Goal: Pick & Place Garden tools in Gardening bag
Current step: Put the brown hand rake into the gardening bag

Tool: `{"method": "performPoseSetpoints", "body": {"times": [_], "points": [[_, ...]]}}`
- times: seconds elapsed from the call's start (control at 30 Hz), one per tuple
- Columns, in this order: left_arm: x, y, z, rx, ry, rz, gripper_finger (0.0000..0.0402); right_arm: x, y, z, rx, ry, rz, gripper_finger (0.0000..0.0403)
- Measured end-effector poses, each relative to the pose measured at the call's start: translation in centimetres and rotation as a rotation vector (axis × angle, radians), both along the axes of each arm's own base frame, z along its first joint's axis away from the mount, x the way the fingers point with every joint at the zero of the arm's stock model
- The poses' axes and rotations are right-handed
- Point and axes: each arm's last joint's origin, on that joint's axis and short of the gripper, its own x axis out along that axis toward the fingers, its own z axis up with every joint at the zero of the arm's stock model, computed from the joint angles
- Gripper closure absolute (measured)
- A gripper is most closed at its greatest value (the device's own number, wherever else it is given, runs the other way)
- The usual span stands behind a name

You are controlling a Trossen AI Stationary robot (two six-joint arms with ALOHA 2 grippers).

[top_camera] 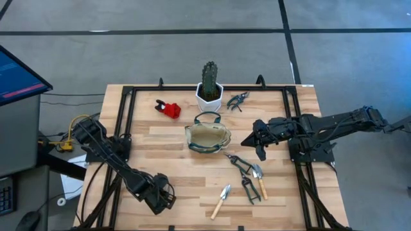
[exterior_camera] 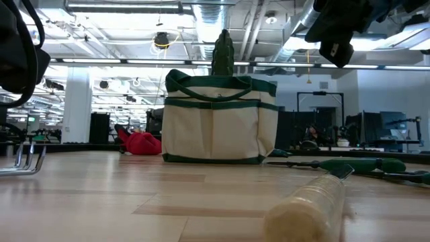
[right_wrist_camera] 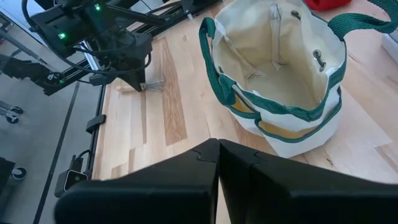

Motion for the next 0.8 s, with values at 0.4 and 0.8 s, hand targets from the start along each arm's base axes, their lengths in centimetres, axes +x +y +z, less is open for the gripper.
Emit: {"method": "performPoseSetpoints", "body": {"times": [0.4,0.8], "points": [[0.1,0.0,0.0,-0.003,-0.003,0.001,0.0351,0.0,0.0,0.0,-0.001,0.000,0.001,0.0403],[-1.6,0.7,2.6,0.012,0.013,-0.029,0.0352,0.0,0.0,0.0,-0.001,0.000,0.001,0.0403]]}}
